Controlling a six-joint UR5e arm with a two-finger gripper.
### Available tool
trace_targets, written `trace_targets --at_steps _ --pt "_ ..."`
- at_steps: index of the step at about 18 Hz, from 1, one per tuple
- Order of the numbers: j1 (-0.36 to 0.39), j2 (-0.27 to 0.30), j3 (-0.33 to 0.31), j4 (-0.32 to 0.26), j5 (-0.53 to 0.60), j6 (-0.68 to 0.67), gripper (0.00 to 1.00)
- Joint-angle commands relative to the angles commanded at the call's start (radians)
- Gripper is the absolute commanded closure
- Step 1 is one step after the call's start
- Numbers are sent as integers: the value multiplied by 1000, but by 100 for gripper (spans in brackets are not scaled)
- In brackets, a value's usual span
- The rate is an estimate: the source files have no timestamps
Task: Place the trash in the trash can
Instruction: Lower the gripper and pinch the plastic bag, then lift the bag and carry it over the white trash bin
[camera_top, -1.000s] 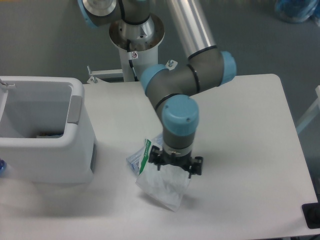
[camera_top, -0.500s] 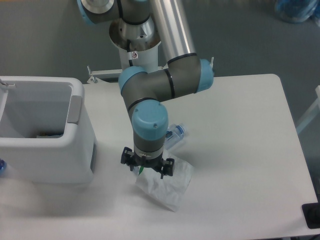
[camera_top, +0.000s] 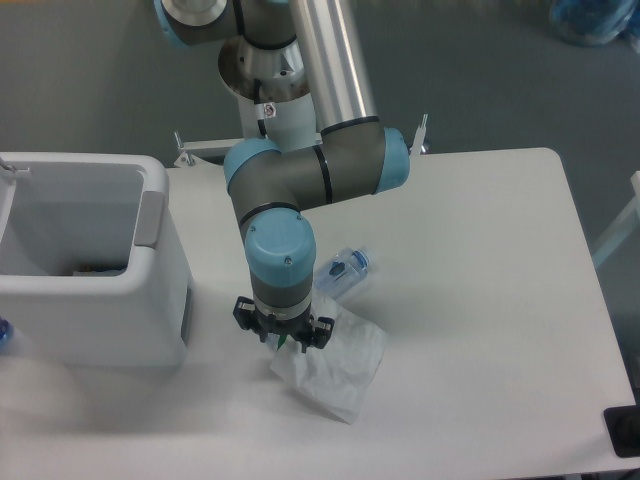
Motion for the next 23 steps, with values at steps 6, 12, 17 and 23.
trace_targets --at_steps 6,12,17,23 --pt "21 5 17 -2 2 2 100" --pt "63 52 23 -2 -11 5 100" --pt "116 86 78 -6 -167 2 100" --pt "186 138 113 -9 -374 0 100"
